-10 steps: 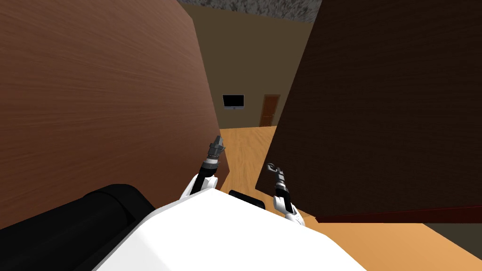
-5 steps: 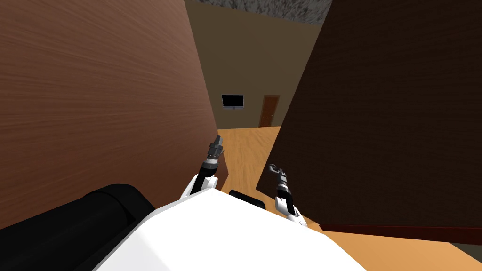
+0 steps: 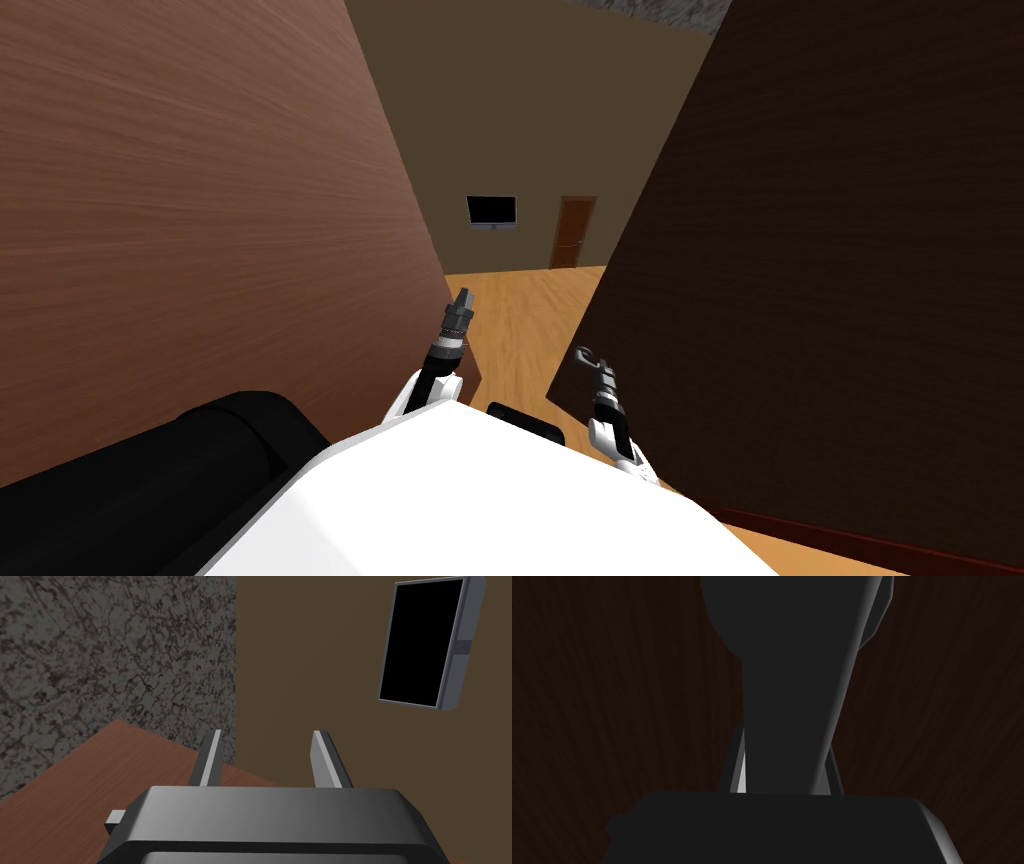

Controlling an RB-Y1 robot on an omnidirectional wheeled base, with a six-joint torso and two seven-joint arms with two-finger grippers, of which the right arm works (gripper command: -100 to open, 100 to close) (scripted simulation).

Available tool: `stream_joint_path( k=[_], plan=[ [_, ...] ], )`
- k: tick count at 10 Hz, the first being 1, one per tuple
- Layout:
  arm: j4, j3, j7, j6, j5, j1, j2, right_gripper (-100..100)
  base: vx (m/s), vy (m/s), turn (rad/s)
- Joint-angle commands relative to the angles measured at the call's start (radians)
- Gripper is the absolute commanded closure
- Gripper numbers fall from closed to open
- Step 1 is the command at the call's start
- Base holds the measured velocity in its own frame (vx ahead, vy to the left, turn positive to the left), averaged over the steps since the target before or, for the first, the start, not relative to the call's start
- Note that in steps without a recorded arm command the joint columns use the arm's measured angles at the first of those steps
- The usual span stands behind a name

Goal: Push the door open

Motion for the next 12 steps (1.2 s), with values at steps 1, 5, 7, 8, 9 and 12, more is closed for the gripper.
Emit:
stream_joint_path(
  k=[1, 5, 7, 8, 9, 12],
  plan=[
    [0.041, -0.025, 0.008, -0.028, -0.011, -0.024, -0.025, 100, 0.124, 0.002, -0.021],
    [0.047, -0.058, 0.029, -0.03, -0.028, -0.025, -0.029, 100, 0.135, 0.007, -0.048],
    [0.039, -0.058, 0.029, -0.03, -0.028, -0.025, -0.029, 100, 0.034, -0.002, 0.005],
    [0.035, -0.076, 0.04, -0.03, -0.037, -0.025, -0.028, 100, 0.08, -0.003, -0.018],
    [0.035, -0.076, 0.04, -0.03, -0.037, -0.025, -0.028, 100, 0.108, 0.018, -0.033],
    [0.032, -0.099, 0.054, -0.031, -0.049, -0.025, -0.022, 100, 0.107, 0.016, -0.052]
  ],
)
